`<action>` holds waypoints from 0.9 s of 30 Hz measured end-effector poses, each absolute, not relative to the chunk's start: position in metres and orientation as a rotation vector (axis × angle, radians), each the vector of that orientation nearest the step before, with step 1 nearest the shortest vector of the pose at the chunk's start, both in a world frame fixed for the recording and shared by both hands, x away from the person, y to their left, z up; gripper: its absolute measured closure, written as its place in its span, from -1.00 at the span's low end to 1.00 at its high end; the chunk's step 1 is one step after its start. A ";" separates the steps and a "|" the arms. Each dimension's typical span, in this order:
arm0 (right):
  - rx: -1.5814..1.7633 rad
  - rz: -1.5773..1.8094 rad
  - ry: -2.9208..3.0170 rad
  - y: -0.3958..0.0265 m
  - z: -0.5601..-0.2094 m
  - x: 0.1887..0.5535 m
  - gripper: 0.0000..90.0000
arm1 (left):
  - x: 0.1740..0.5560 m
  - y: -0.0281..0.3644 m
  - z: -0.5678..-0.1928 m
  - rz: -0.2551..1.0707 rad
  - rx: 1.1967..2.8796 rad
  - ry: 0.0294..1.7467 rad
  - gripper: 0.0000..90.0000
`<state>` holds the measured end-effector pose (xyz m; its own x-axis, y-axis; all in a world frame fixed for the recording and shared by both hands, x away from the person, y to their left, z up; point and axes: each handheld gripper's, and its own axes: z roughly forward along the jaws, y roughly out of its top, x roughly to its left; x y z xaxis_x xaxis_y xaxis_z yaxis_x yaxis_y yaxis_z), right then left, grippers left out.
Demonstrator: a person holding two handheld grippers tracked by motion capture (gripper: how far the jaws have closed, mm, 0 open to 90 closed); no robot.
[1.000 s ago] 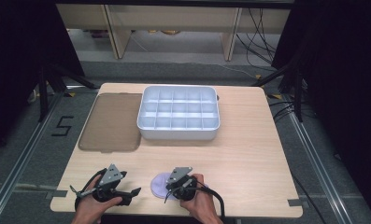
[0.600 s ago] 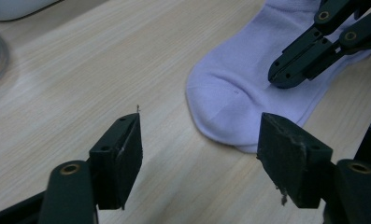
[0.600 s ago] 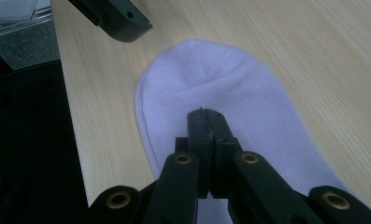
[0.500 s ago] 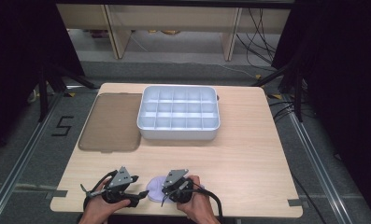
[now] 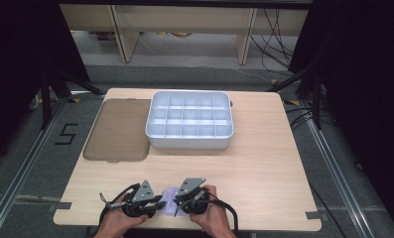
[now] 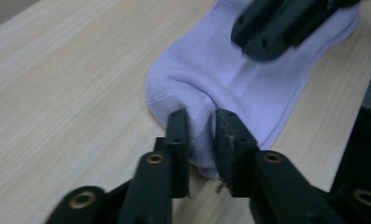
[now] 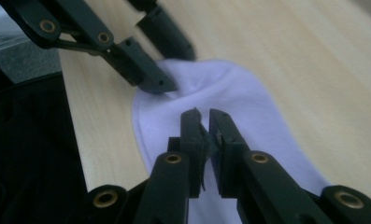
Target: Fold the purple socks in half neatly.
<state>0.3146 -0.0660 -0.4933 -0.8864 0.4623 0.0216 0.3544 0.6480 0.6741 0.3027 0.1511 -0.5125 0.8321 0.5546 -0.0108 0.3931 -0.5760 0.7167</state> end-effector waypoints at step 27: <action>0.659 0.939 2.789 -0.068 -0.500 0.321 0.97 | 0.292 0.177 -0.479 0.195 2.086 0.647 0.86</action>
